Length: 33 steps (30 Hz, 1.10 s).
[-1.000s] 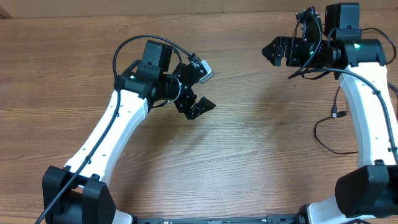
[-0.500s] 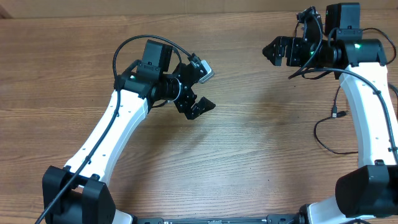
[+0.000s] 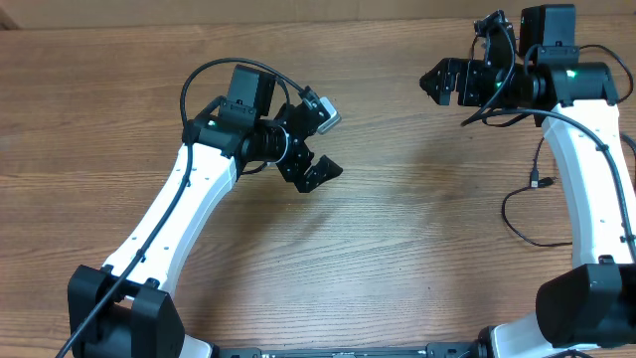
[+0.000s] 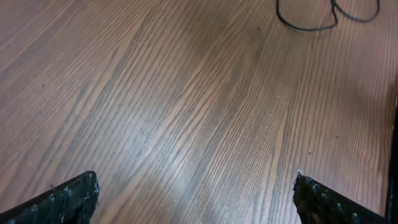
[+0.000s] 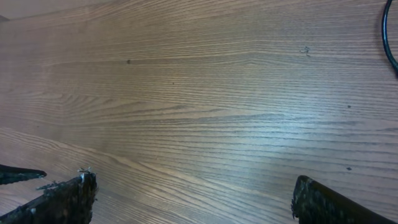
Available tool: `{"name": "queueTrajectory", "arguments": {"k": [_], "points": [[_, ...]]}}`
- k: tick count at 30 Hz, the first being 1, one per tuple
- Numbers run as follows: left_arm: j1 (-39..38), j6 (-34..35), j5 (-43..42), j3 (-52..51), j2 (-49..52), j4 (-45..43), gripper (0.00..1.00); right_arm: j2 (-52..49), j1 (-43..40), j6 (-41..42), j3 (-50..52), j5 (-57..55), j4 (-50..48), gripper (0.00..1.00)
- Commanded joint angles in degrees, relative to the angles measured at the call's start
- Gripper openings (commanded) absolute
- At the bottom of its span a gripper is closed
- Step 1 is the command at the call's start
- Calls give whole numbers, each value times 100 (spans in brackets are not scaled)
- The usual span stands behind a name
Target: Untangle cables
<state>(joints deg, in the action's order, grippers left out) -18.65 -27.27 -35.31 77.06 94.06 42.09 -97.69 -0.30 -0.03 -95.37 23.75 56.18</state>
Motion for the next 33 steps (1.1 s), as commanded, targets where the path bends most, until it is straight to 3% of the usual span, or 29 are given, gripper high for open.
{"name": "queueTrajectory", "arguments": {"k": [1,4,8,25,33], "points": [[-76,640,505,-9,-310,28,100,15,7,-44,-140,-15,-28,100],[-173,935,1207,-28,-590,-11,99,15,7,-44,-140,-15,-28,100],[-227,931,1456,-326,-1040,-516,100,15,7,-44,-140,-17,-28,100],[111,1099,1379,-3919,-4054,-5268,100,15,7,-44,-140,-17,-31,100],[929,1207,951,-5047,-5191,-6126,99,15,7,-44,-140,-15,-28,100]]}}
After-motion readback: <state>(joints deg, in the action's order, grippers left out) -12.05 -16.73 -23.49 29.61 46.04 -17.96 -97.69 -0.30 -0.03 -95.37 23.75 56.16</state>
